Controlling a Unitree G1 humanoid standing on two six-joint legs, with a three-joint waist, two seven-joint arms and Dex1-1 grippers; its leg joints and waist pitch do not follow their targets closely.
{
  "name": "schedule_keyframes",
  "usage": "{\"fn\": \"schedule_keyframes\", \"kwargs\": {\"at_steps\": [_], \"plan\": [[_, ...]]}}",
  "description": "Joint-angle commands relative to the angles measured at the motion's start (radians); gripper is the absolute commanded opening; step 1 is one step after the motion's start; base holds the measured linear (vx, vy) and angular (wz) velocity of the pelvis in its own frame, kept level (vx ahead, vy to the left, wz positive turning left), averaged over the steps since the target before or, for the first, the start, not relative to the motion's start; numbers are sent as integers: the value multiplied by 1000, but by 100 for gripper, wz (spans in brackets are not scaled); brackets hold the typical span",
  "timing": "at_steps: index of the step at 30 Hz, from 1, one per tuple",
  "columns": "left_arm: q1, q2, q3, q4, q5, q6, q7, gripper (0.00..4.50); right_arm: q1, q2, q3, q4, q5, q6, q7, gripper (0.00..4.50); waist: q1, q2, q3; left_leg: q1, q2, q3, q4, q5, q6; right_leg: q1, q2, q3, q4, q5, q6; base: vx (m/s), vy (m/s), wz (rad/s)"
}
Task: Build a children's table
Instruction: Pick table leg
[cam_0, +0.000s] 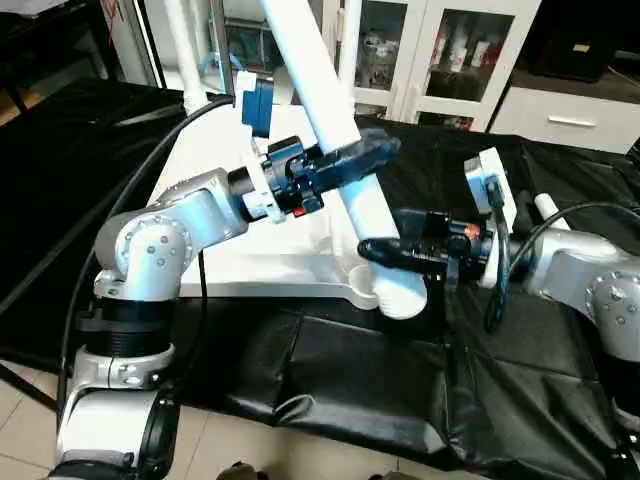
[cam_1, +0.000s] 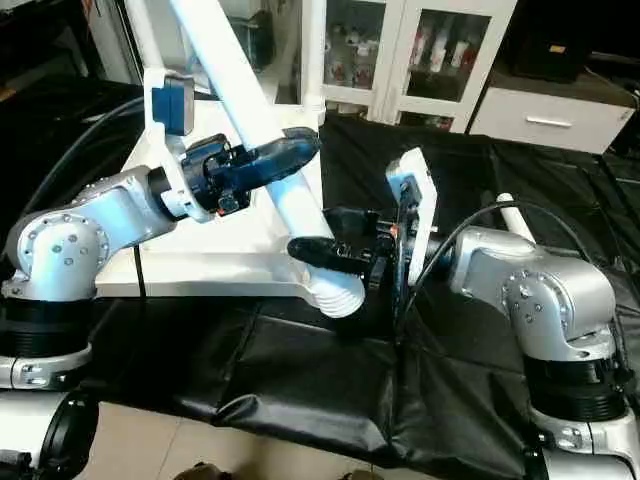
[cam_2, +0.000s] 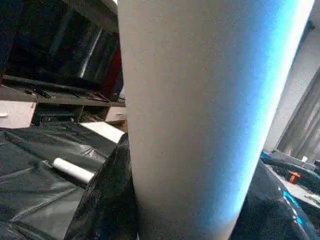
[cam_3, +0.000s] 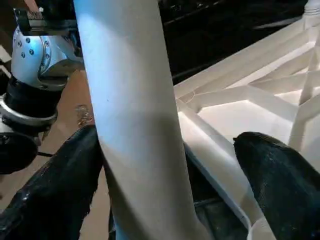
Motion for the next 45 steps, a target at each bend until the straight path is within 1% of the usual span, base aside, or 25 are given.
{"fn": "schedule_keyframes", "kwargs": {"at_steps": [1, 2, 5, 7, 11, 15, 18, 19, 21, 26, 27, 29, 30, 31, 32, 34, 35, 36, 37, 38, 40, 41, 42, 43, 45], "plan": [[-4, 7, 0, -36, -21, 5, -11, 185, 8, -9, 1, -8, -3, 20, -23, 401, 6, 6, -71, 19, 19, -4, -77, -228, -33, 49, -21, 10, -60, -243, -204, 0, 0, 0], [-3, 9, 0, -37, -22, 5, -11, 185, 9, -12, 4, -12, 0, 26, -24, 380, 6, 5, -70, 19, 19, -4, -77, -232, -36, 49, -21, 10, -60, -251, -202, 0, 0, 0], [-4, 7, 4, -36, -22, 8, -12, 185, 9, -14, 7, -14, 2, 31, -22, 371, 6, 6, -70, 20, 19, -4, -77, -241, -39, 48, -22, 10, -62, -263, -197, 0, 0, 0], [-5, 6, 5, -35, -20, 8, -13, 185, 10, -18, 12, -15, -2, 29, -23, 346, 6, 6, -70, 19, 19, -5, -78, -241, -41, 48, -22, 10, -62, -268, -194, 0, 0, 0], [-5, 4, 6, -32, -18, 3, -14, 185, 18, -23, 31, -23, -14, 26, -24, 316, 6, 4, -70, 19, 20, -5, -78, -236, -41, 48, -21, 11, -62, -262, -190, 0, 0, 0], [-7, 2, 9, -30, -21, 2, -13, 185, 25, -34, 57, -28, -31, 22, -22, 283, 8, 5, -70, 19, 20, -5, -78, -236, -43, 47, -21, 11, -62, -259, -192, 0, 0, 0], [-7, 1, 12, -31, -24, 3, -13, 185, 27, -40, 74, -28, -46, 12, -23, 246, 9, 6, -69, 19, 20, -5, -78, -244, -44, 47, -22, 11, -63, -273, -188, 0, 0, 0], [-7, 1, 12, -31, -24, 3, -13, 185, 27, -40, 75, -28, -46, 11, -24, 246, 9, 6, -70, 20, 20, -5, -78, -245, -44, 46, -22, 11, -63, -275, -187, 0, 0, 0], [-8, 1, 13, -31, -24, 4, -13, 185, 25, -35, 74, -25, -48, 7, -29, 223, 9, 5, -69, 19, 20, -5, -79, -251, -47, 46, -22, 11, -63, -282, -183, 0, 0, 0], [-9, 4, 13, -24, -13, -3, -7, 185, 12, -16, 65, -15, -58, -18, -55, 210, 12, 5, -69, 18, 20, -5, -79, -247, -46, 45, -22, 11, -63, -285, -178, 0, 0, 0], [-9, 4, 13, -21, -11, -4, -6, 185, 10, -12, 63, -12, -59, -23, -60, 208, 13, 7, -70, 19, 20, -6, -79, -246, -47, 45, -22, 11, -63, -282, -178, 0, 0, 0], [-10, 2, 16, -17, -6, -9, 1, 185, 5, -6, 58, -7, -63, -35, -68, 206, 13, 7, -69, 19, 20, -5, -79, -247, -47, 44, -22, 11, -63, -277, -180, 0, 0, 0], [-12, -1, 18, -9, 1, -12, 14, 185, 1, -2, 55, -3, -64, -39, -73, 206, 14, 5, -70, 21, 20, -5, -79, -247, -47, 44, -21, 11, -63, -274, -181, 0, 0, 0], [-26, -13, 31, 21, 12, -9, 62, 184, -5, 7, 48, 3, -65, -43, -86, 205, 15, 7, -70, 20, 21, -6, -79, -246, -49, 44, -21, 11, -60, -265, -184, 0, 0, 0], [-49, -33, 56, 74, 28, -6, 140, 240, -13, 21, 35, 14, -60, -46, -104, 203, 14, 4, -70, 21, 18, -3, -77, -251, -49, 42, -19, 11, -63, -269, -184, 0, 0, 0], [-71, -45, 82, 124, 41, -9, 200, 240, -22, 35, 17, 26, -50, -41, -120, 203, 18, 4, -71, 22, 16, -3, -75, -255, -50, 43, -20, 11, -64, -283, -181, 0, 0, 0], [-77, -47, 90, 139, 45, -11, 217, 254, -25, 40, 11, 31, -48, -38, -126, 200, 20, 5, -71, 23, 17, -5, -75, -256, -51, 43, -21, 11, -64, -284, -181, 0, 0, 0], [-83, -52, 102, 151, 41, -1, 243, 260, -29, 43, 1, 40, -44, -36, -131, 199, 22, 4, -72, 21, 17, -6, -77, -239, -51, 46, -21, 10, -64, -272, -169, 0, 0, 0], [-83, -52, 103, 152, 40, 0, 246, 260, -29, 44, 0, 42, -44, -36, -131, 199, 22, 4, -72, 21, 17, -6, -77, -239, -51, 46, -21, 10, -64, -272, -169, 0, 0, 0], [-85, -54, 107, 155, 40, 4, 255, 283, -31, 46, -3, 46, -44, -37, -133, 194, 23, 4, -74, 18, 18, -6, -77, -215, -51, 48, -22, 10, -60, -239, -175, 0, 0, 0], [-86, -60, 114, 157, 40, 11, 278, 294, -35, 49, -10, 52, -44, -38, -137, 192, 23, 4, -75, 18, 17, -6, -75, -200, -49, 49, -21, 10, -57, -213, -182, 0, 0, 0], [-85, -66, 119, 157, 39, 15, 293, 299, -37, 49, -7, 52, -47, -42, -142, 191, 23, 4, -76, 17, 17, -5, -74, -186, -45, 50, -20, 9, -55, -187, -189, 0, 0, 0], [-85, -69, 121, 157, 39, 16, 300, 322, -38, 49, -5, 52, -50, -45, -144, 191, 24, 3, -76, 17, 17, -4, -73, -177, -40, 52, -21, 9, -54, -171, -194, 0, 0, 0], [-84, -71, 121, 156, 38, 17, 303, 322, -38, 48, -2, 51, -54, -48, -146, 191, 24, 3, -76, 17, 17, -4, -73, -173, -38, 52, -21, 9, -54, -166, -197, 0, 0, 0], [-85, -95, 134, 157, 32, 26, 355, 334, -37, 44, 35, 39, -105, -91, -163, 191, 25, 3, -74, 16, 17, -3, -73, -180, -37, 52, -22, 9, -56, -177, -200, 0, 0, 0]]}}
